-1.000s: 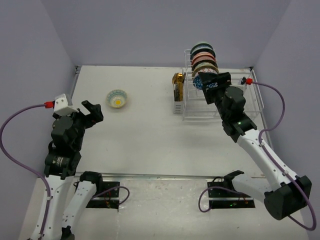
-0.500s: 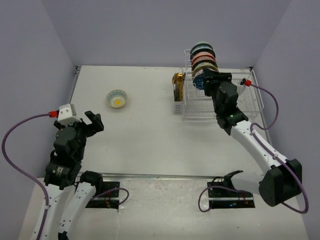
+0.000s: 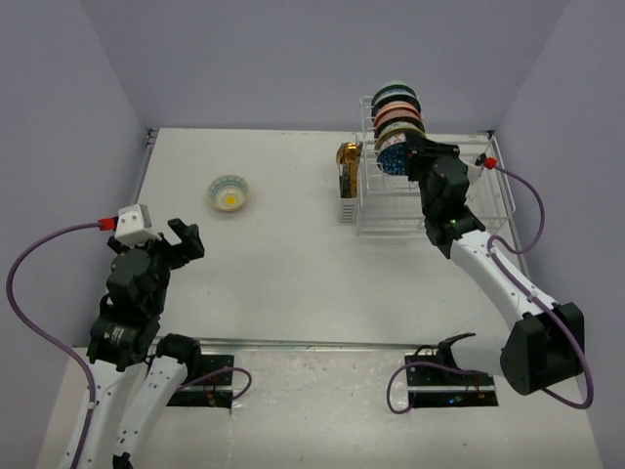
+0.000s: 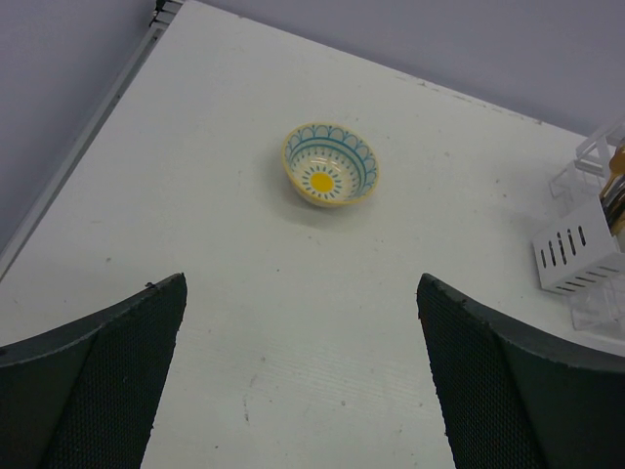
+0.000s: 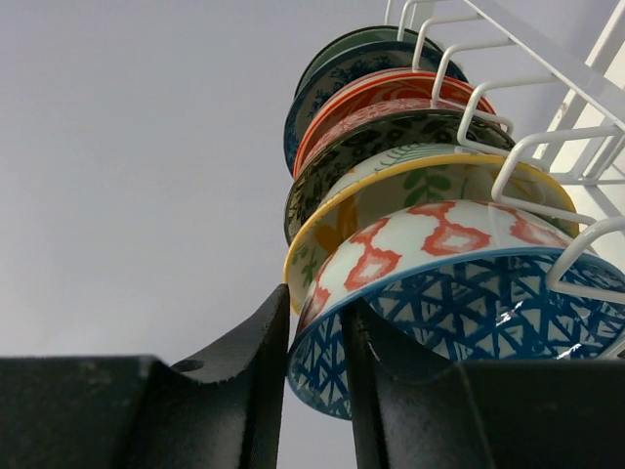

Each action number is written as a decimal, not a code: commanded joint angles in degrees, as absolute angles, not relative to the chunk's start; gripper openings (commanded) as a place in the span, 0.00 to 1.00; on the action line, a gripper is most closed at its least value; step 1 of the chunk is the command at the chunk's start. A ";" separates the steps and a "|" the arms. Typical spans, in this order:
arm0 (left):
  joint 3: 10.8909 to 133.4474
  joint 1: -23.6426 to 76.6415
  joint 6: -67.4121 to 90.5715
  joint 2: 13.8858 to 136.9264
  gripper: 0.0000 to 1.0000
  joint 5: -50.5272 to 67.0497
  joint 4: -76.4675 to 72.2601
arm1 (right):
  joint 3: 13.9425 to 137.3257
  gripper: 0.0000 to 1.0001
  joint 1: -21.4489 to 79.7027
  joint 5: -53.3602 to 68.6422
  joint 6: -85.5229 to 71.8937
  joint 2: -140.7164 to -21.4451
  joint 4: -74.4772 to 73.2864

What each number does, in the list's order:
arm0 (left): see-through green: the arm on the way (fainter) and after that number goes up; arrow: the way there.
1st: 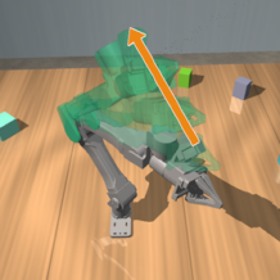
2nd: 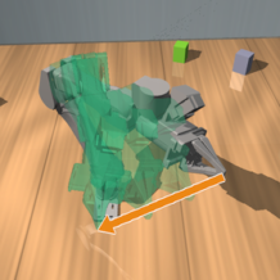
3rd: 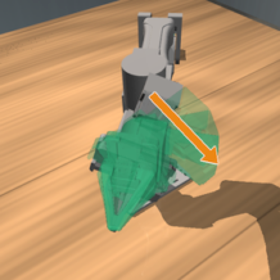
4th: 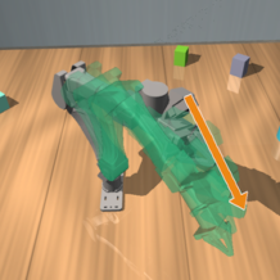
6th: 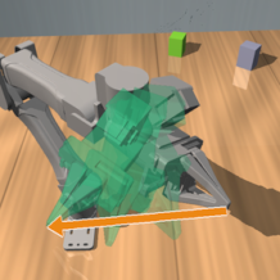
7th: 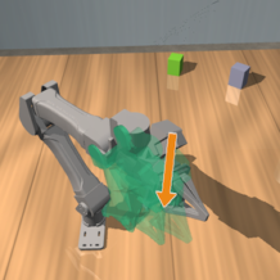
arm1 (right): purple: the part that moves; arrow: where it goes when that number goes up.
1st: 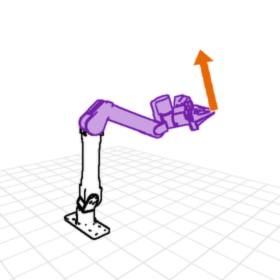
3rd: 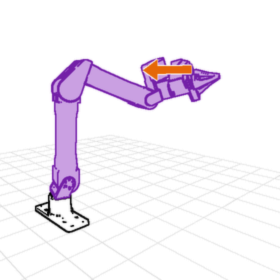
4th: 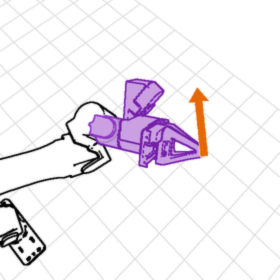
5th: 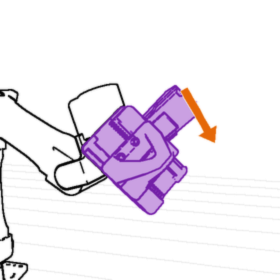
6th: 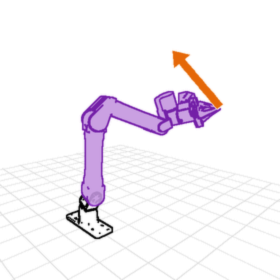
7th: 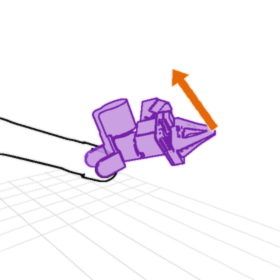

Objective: Unload the bowls from the dish rack

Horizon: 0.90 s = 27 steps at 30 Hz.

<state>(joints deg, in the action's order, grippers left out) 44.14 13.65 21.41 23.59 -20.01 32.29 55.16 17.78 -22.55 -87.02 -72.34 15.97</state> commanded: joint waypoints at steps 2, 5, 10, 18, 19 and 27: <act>43.77 13.97 19.86 23.55 1.00 -19.78 30.85 | 54.14 0.28 17.40 -22.15 -89.82 -72.07 18.28; 43.59 13.97 19.43 23.73 1.00 -18.63 30.41 | 53.00 0.17 17.40 -22.50 -90.44 -71.02 18.89; 43.51 13.97 19.60 23.55 1.00 -18.81 30.32 | 51.24 0.10 17.40 -22.85 -91.23 -69.17 20.13; 43.42 13.97 19.60 23.55 1.00 -18.81 30.15 | 50.19 0.00 17.40 -21.98 -92.46 -65.75 22.06; 43.33 13.97 19.60 23.47 1.00 -18.81 30.23 | 50.27 0.00 17.40 -21.89 -92.37 -65.48 22.23; 43.33 13.97 19.69 21.98 1.00 -19.51 30.23 | 51.94 0.00 17.32 -19.61 -88.33 -63.90 25.57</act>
